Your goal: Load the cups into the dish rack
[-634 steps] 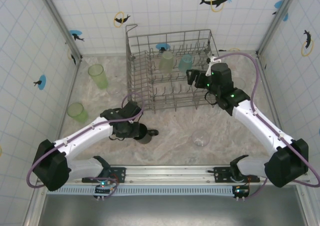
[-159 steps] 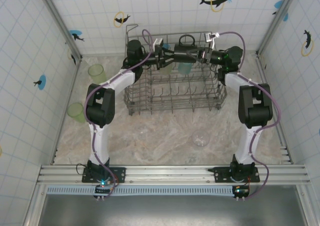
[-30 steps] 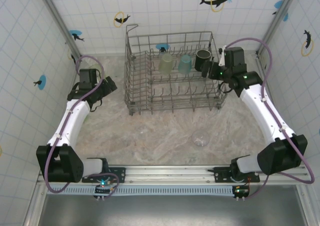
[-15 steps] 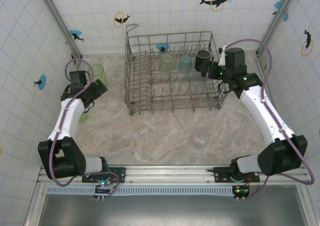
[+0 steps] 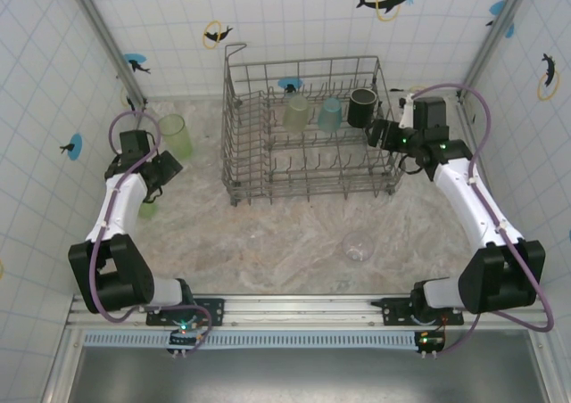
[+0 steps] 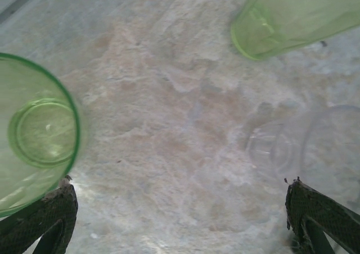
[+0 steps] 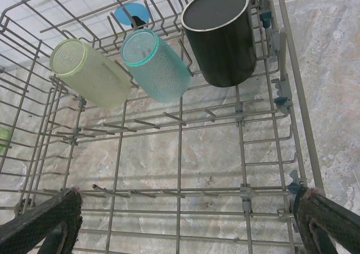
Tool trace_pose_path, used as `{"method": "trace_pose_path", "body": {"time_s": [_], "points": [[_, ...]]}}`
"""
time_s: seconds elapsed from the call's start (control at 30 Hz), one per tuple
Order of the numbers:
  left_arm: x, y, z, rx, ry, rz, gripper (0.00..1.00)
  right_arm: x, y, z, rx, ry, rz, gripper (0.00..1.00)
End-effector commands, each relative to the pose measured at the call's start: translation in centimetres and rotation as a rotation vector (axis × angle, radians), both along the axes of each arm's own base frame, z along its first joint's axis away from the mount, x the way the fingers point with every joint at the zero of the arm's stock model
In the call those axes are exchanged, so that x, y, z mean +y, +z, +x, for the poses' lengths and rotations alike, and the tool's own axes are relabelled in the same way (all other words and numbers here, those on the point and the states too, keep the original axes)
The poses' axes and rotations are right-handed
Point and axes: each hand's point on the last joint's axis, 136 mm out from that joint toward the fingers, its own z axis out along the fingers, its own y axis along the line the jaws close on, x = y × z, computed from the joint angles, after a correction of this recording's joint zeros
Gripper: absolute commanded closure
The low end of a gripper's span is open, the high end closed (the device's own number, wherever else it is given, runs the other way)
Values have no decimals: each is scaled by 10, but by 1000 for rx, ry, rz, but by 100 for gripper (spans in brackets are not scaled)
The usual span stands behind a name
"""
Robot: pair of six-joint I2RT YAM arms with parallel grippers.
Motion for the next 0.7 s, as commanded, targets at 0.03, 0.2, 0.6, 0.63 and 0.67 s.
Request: {"method": "trace_pose_path", "body": {"time_s": [0.03,0.2,0.6,0.63,0.67], "points": [[23,-13,-18,102,43,94,3,7,20,-1,-66,48,44,0],[35,-26,-23,131,57,136,4,9,26,-2,-68,47,60,0],[48,-68,-17,191,45,83,46,8,41,-9,-101,31,70,0],[47,-68,-17,192,43,76,56,9,42,-9,-103,34,68,0],[45,-68,-17,187,39,68,67,9,43,-9,-103,33,68,0]]}}
